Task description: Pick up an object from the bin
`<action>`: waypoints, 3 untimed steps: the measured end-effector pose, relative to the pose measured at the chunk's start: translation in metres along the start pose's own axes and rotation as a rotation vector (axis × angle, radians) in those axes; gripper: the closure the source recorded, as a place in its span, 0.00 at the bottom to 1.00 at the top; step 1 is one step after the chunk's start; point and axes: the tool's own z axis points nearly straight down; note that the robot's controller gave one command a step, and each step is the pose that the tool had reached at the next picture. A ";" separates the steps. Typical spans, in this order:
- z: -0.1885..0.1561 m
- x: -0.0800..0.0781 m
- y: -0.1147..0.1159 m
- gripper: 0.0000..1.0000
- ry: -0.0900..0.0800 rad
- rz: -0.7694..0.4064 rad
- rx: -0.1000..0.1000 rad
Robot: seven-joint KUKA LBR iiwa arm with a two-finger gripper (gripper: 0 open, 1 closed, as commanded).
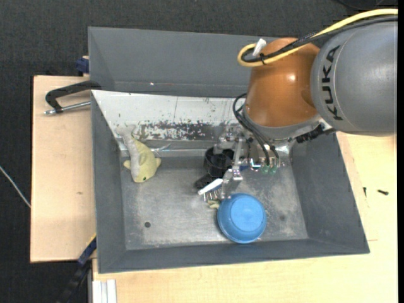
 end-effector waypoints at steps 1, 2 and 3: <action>0.098 -0.004 -0.013 0.00 -0.032 0.100 -0.015; 0.097 -0.003 -0.015 1.00 -0.032 0.101 -0.011; -0.026 0.003 -0.056 1.00 -0.018 -0.155 0.003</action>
Offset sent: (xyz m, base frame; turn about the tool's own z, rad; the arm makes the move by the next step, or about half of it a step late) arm -0.0052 -0.0213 -0.1058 0.1039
